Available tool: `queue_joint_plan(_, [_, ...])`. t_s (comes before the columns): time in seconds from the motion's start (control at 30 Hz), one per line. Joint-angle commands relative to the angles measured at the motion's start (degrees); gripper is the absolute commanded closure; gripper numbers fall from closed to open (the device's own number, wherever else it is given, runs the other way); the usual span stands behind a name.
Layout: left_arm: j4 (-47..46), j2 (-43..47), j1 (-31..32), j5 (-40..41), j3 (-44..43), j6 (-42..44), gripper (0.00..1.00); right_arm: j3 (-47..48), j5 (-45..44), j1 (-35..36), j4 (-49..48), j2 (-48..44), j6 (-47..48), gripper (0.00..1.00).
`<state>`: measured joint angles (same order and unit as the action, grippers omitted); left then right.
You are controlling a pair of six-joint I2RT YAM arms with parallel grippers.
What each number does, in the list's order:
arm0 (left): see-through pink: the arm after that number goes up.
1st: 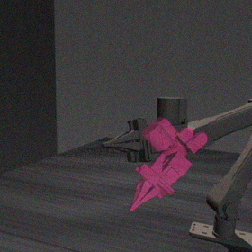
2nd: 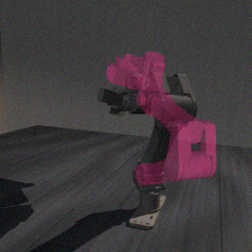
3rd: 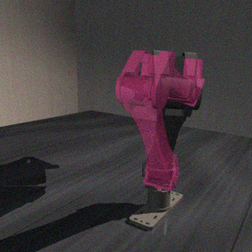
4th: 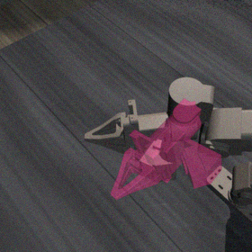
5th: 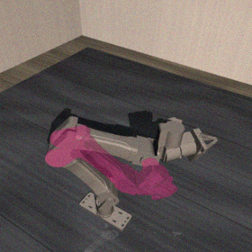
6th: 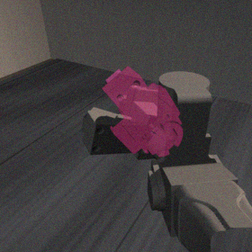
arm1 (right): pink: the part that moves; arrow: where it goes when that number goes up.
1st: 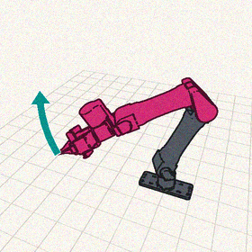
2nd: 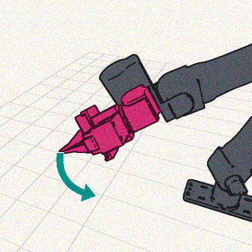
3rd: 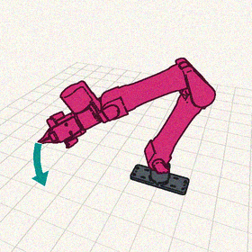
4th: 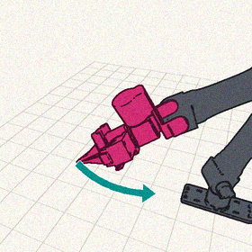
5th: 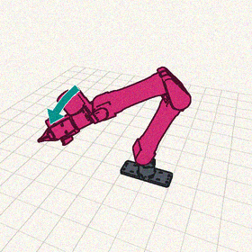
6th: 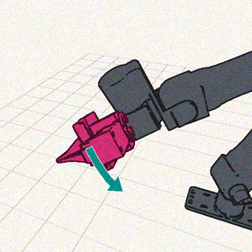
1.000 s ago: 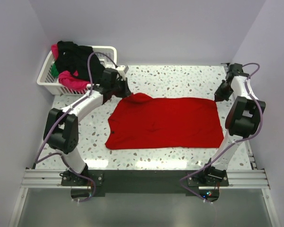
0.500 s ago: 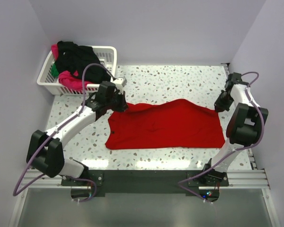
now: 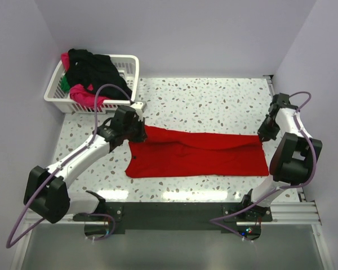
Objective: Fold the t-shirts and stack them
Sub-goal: Fold the tshirt
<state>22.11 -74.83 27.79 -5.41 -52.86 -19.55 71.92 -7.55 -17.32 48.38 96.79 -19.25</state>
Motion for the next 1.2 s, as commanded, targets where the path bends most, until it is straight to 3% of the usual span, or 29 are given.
queue_joint_plan(0.0, [1.4, 3.1, 0.2, 2.7, 0.6, -1.3, 1.00, -1.4, -2.2, -0.3, -0.7, -2.5, 0.8, 1.00])
queue_joint_plan(0.43, [3.1, 6.0, 1.7, -1.6, 4.4, -3.0, 1.00, -2.8, -5.5, -0.3, -0.1, -0.9, 0.5, 1.00])
queue_joint_plan(0.5, [4.4, 6.8, 2.3, -3.1, 5.2, -3.6, 0.80, -3.0, -6.0, -0.3, 0.2, -0.3, 0.1, 1.00])
queue_joint_plan(0.53, [5.1, 7.4, 2.8, -3.6, 5.6, -4.0, 0.62, -3.0, -5.9, -0.3, 0.5, -0.3, -0.1, 0.86])
queue_joint_plan(0.67, [6.5, 11.0, 3.0, -6.9, 6.4, -4.4, 0.41, -1.5, -5.8, -0.2, 1.0, -1.8, -0.8, 0.47])
queue_joint_plan(0.73, [6.8, 12.2, 3.0, -6.6, 5.8, -4.2, 0.35, 0.1, -5.4, 0.0, 1.3, -2.9, -0.8, 0.44])
queue_joint_plan(0.9, [6.0, 5.7, 2.5, -2.1, 3.3, -3.8, 0.33, 2.8, 0.2, 4.6, -0.7, -6.8, -0.9, 0.42])
queue_joint_plan(1.17, [-0.4, -1.7, -6.2, -3.0, 1.8, -4.4, 0.39, 8.3, 10.1, 26.8, -7.9, -1.0, -3.9, 0.43])
